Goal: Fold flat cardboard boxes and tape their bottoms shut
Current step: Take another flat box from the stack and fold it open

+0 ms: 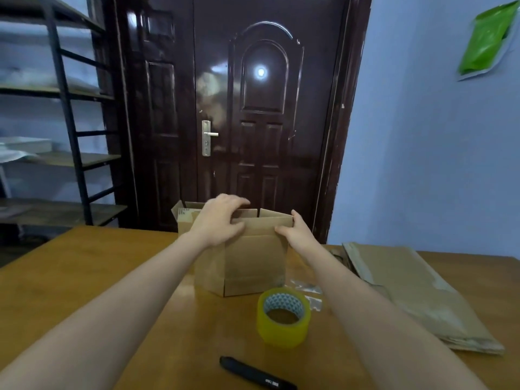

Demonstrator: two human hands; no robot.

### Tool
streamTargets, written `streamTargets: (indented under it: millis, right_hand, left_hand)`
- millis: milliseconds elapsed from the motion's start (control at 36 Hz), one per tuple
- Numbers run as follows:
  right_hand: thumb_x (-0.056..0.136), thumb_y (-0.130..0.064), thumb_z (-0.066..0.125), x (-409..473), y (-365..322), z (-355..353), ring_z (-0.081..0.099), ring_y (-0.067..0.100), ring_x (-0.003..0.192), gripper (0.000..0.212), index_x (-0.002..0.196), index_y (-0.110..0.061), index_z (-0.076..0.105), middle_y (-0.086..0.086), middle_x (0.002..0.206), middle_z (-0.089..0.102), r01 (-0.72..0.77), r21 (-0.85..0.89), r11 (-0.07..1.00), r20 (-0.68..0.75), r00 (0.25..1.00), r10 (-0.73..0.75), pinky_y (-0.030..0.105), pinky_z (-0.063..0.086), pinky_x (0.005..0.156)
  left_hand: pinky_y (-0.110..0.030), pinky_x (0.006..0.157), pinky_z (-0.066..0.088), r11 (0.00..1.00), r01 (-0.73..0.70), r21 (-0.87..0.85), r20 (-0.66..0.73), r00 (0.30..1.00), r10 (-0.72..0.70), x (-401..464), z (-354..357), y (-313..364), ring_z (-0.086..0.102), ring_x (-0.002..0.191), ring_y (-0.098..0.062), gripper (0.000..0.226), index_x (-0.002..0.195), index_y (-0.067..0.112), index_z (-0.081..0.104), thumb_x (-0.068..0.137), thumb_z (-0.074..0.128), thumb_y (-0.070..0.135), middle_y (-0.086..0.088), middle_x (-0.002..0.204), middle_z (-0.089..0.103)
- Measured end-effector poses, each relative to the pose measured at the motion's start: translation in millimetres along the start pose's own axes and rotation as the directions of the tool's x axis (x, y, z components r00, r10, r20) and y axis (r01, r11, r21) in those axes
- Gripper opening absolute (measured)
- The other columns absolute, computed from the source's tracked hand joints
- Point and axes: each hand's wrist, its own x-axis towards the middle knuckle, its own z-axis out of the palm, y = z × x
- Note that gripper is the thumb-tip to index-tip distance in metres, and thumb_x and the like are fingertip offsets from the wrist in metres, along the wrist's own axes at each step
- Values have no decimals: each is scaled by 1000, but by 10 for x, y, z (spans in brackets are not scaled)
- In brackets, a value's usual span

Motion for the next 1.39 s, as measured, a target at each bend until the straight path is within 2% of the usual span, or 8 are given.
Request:
streamTargets:
  millis: [111, 250, 361, 500, 639, 944, 1167, 1389]
  right_hand:
    - [93, -19, 57, 23, 34, -7, 37, 25, 134, 76, 152, -16, 9, 6, 152, 30, -2, 8, 1000, 12, 1000, 2, 31, 35, 101]
    - [93, -18, 55, 19, 143, 17, 51, 17, 116, 57, 144, -17, 30, 5, 141, 45, -10, 45, 999, 24, 1000, 9, 26, 43, 88]
    - [94, -11, 48, -63, 190, 88, 52, 4, 87, 48, 138, -23, 34, -3, 112, 54, -8, 107, 994, 72, 997, 1, 18, 41, 63]
    - [93, -12, 49, -92, 163, 205, 53, 6, 91, 57, 144, -25, 27, -11, 101, 52, -31, 164, 986, 137, 991, 8, 22, 44, 70]
    - [94, -16, 49, -98, 160, 236, 52, 8, 91, 60, 146, -24, 21, -9, 104, 51, -59, 212, 975, 133, 991, 31, 27, 44, 80]
    - [96, -14, 52, -179, 259, 220, 47, 7, 109, 67, 149, -32, 15, -4, 134, 41, 119, 202, 972, 93, 986, -140, 14, 45, 72]
    - [92, -22, 58, -108, 332, 184, 49, 10, 112, 45, 134, -22, 43, 0, 136, 43, 159, 95, 983, 57, 985, -165, 17, 46, 80]
    - [93, -24, 58, -36, 352, 169, 49, 2, 98, 44, 132, -10, 45, -4, 140, 29, 146, 71, 987, 70, 986, -151, 13, 45, 68]
  left_hand:
    - [-37, 109, 33, 958, 199, -205, -417, 868, -269, -178, 67, -40, 38, 134, -22, 53, 140, 10, 39, 92, 56, 25, -5, 142, 45]
    - [-37, 114, 19, 503, 380, -776, -254, 541, -802, -390, 277, 3, 17, 143, -23, 60, 150, 11, 16, 99, 44, 24, -7, 156, 19]
    - [-37, 112, 27, 249, 337, -908, 36, 654, -756, -499, 449, 4, 30, 138, -20, 51, 150, 24, 19, 102, 32, 34, 3, 147, 34]
    - [-47, 111, 33, 129, 430, -894, 239, 699, -674, -440, 684, -143, 45, 129, -16, 90, 139, 36, 43, 68, 35, 90, 7, 138, 51]
    - [-50, 95, 48, 18, 443, -896, 342, 717, -607, -329, 424, 158, 62, 105, -28, 64, 116, 27, 64, 86, 32, 74, -8, 111, 68]
    - [-33, 104, 35, 207, 316, -926, 95, 725, -682, -340, 434, 34, 46, 122, -13, 41, 138, 26, 47, 100, 39, 38, 4, 137, 50]
    - [-24, 64, 41, 145, 442, -885, 252, 719, -647, -273, 407, 66, 56, 89, -10, 29, 116, 30, 58, 98, 42, 45, 3, 103, 62]
    - [-21, 88, 33, 298, 442, -846, 238, 813, -531, -304, 385, 78, 46, 91, 3, 65, 124, 22, 59, 99, 5, 49, 14, 107, 52]
